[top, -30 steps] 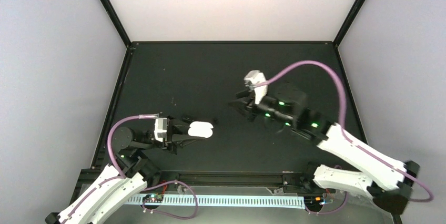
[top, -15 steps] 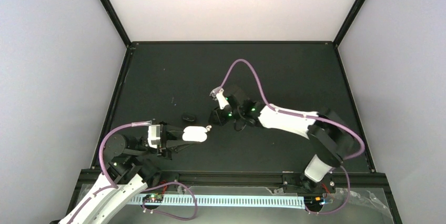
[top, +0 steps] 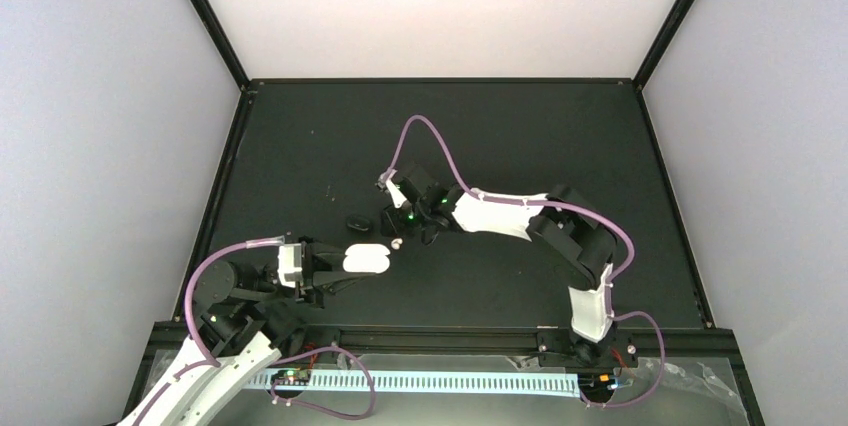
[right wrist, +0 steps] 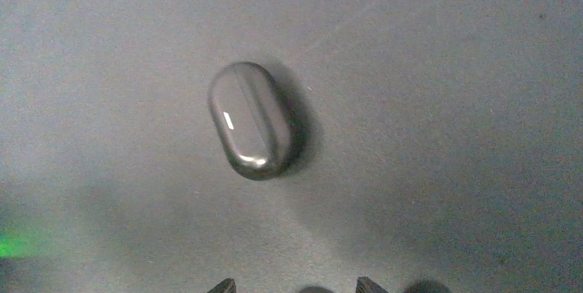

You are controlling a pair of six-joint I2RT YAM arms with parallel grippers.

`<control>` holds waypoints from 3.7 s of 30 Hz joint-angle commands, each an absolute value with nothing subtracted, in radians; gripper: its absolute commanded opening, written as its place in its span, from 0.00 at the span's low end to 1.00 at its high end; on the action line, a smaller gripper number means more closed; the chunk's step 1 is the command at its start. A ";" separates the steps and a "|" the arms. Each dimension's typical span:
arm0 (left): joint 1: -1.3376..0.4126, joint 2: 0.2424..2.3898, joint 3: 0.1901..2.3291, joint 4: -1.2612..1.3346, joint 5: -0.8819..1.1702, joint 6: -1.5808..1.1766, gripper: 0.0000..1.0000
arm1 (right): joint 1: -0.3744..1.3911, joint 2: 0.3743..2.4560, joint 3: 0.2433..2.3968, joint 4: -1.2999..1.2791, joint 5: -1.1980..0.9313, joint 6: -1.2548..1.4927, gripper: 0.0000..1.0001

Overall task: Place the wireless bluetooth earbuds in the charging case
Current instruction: Pick up the earbud from the center of the board.

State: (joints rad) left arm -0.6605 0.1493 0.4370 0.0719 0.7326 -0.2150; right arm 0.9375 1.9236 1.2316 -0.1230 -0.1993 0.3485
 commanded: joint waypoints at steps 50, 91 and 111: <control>-0.657 0.136 0.447 0.034 0.717 -0.169 0.02 | 1.061 1.660 0.986 -0.153 0.092 0.281 0.40; -0.658 0.120 0.448 0.013 0.702 -0.153 0.02 | 1.033 1.980 1.282 -0.324 0.099 0.371 0.32; -0.658 0.127 0.446 0.019 0.699 -0.153 0.02 | 1.029 1.918 1.230 -0.339 0.216 0.385 0.22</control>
State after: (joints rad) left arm -0.6605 0.1284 0.4370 0.0223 0.7101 -0.1654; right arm 1.0359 1.9476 1.2476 -0.3172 0.1577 0.3733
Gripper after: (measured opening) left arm 0.229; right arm 0.230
